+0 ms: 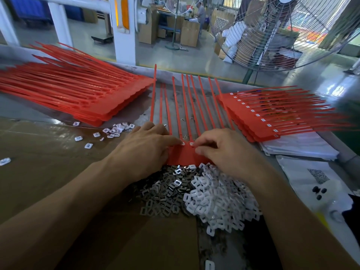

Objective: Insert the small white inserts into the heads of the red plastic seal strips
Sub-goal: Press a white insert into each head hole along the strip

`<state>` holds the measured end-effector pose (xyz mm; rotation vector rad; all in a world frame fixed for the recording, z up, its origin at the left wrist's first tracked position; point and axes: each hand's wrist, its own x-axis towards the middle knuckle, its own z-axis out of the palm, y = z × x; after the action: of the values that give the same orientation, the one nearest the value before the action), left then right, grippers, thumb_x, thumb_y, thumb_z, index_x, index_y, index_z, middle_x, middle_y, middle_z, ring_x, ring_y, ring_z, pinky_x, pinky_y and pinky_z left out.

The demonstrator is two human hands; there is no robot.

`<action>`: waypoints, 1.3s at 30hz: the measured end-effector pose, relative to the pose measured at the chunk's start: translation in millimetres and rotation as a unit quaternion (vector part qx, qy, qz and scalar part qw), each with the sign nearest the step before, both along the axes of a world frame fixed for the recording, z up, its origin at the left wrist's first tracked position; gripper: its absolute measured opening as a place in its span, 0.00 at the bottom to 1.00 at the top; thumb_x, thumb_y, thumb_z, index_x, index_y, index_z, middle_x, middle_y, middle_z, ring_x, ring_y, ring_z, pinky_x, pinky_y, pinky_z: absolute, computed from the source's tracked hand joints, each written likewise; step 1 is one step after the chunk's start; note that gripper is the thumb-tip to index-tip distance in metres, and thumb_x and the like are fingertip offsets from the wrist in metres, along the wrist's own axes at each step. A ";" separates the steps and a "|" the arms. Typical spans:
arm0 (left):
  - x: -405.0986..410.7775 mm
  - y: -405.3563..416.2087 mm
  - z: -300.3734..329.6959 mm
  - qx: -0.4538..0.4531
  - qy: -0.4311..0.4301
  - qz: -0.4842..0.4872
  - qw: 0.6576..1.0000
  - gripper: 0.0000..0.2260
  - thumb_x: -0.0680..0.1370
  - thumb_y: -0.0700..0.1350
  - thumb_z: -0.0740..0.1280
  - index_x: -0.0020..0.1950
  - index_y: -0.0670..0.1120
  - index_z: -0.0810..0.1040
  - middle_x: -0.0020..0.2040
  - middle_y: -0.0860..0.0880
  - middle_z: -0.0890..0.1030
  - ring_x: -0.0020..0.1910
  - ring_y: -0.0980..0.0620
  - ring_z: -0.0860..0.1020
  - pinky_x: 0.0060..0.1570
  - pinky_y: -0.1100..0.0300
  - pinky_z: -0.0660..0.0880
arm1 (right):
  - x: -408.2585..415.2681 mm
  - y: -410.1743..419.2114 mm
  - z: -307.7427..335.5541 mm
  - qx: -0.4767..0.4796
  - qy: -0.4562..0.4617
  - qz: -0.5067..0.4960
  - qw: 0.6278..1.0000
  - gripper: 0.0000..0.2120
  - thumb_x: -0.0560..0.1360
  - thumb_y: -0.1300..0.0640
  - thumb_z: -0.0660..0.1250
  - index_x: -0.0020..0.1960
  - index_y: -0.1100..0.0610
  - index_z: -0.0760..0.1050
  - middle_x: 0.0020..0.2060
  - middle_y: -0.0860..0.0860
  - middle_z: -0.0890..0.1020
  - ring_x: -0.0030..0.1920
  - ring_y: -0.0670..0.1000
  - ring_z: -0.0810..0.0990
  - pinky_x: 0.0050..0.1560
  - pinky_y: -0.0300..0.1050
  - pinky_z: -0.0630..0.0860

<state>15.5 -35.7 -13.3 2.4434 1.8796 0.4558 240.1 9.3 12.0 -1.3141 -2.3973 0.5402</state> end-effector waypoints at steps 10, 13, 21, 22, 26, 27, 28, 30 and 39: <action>0.5 -1.6 1.1 0.001 -0.005 0.003 1.000 0.20 0.81 0.51 0.58 0.73 0.67 0.68 0.63 0.58 0.73 0.65 0.53 0.67 0.65 0.52 0.66 | -3.0 -6.9 3.8 -0.067 -0.040 0.050 0.996 0.05 0.73 0.49 0.79 0.41 0.45 0.83 0.39 0.37 0.83 0.40 0.36 0.80 0.36 0.30 0.70; 0.2 -1.6 1.3 0.003 -0.005 0.003 1.000 0.20 0.82 0.51 0.59 0.73 0.67 0.68 0.64 0.58 0.73 0.65 0.53 0.67 0.65 0.52 0.66 | -2.8 -7.5 5.0 -0.059 -0.057 0.060 0.995 0.05 0.73 0.49 0.78 0.41 0.45 0.83 0.40 0.38 0.81 0.43 0.32 0.77 0.39 0.31 0.68; 0.4 -1.5 0.7 0.006 -0.001 0.002 1.000 0.20 0.82 0.51 0.59 0.72 0.67 0.68 0.65 0.59 0.72 0.65 0.55 0.66 0.65 0.54 0.64 | 0.1 -7.1 4.4 -0.068 -0.048 0.080 0.993 0.07 0.73 0.49 0.78 0.41 0.45 0.80 0.44 0.33 0.81 0.42 0.36 0.80 0.37 0.32 0.72; 0.5 -1.5 0.9 0.007 -0.001 0.002 1.000 0.20 0.82 0.51 0.59 0.72 0.67 0.68 0.65 0.59 0.72 0.65 0.55 0.66 0.65 0.54 0.64 | 0.6 -7.7 4.9 -0.076 -0.039 0.087 0.993 0.07 0.74 0.50 0.78 0.42 0.45 0.80 0.42 0.33 0.81 0.41 0.36 0.80 0.37 0.32 0.73; 0.2 -1.8 1.4 0.006 0.000 0.000 1.000 0.20 0.82 0.52 0.58 0.73 0.67 0.67 0.65 0.58 0.72 0.66 0.54 0.66 0.65 0.54 0.64 | 1.9 -7.7 6.0 -0.081 0.053 0.071 0.993 0.05 0.76 0.53 0.76 0.43 0.47 0.81 0.36 0.40 0.83 0.35 0.38 0.80 0.36 0.32 0.74; -0.1 -1.8 1.4 0.006 0.001 0.000 1.000 0.20 0.82 0.52 0.58 0.73 0.67 0.67 0.65 0.58 0.72 0.66 0.54 0.66 0.65 0.54 0.64 | 2.6 -5.7 5.1 -0.065 0.089 0.049 0.993 0.05 0.76 0.55 0.76 0.43 0.48 0.81 0.36 0.42 0.84 0.36 0.39 0.80 0.37 0.33 0.74; -0.1 -1.6 1.3 0.006 0.001 0.000 1.000 0.20 0.82 0.52 0.57 0.73 0.67 0.67 0.65 0.58 0.72 0.66 0.54 0.66 0.65 0.53 0.64 | 3.5 -2.7 3.4 -0.048 0.121 0.021 0.991 0.05 0.76 0.55 0.76 0.44 0.48 0.82 0.37 0.43 0.84 0.37 0.39 0.80 0.39 0.34 0.74; -0.7 -1.4 0.6 0.005 -0.002 0.000 1.000 0.20 0.82 0.52 0.57 0.73 0.67 0.67 0.65 0.59 0.73 0.65 0.54 0.66 0.65 0.53 0.64 | 6.4 4.6 -1.4 -0.030 0.154 -0.037 0.987 0.04 0.76 0.55 0.76 0.44 0.48 0.83 0.38 0.42 0.85 0.39 0.40 0.82 0.42 0.36 0.76; -1.7 -1.2 -0.7 0.000 -0.004 -0.001 1.000 0.20 0.82 0.52 0.57 0.73 0.68 0.67 0.65 0.59 0.72 0.65 0.55 0.66 0.64 0.53 0.64 | 11.1 27.0 -23.5 -0.034 0.124 -0.119 0.984 0.06 0.77 0.53 0.74 0.45 0.41 0.83 0.42 0.37 0.85 0.45 0.37 0.82 0.47 0.40 0.76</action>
<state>13.8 -36.8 -14.0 2.4394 1.8728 0.4657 251.2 36.3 -11.5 -1.4448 -2.0046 0.6767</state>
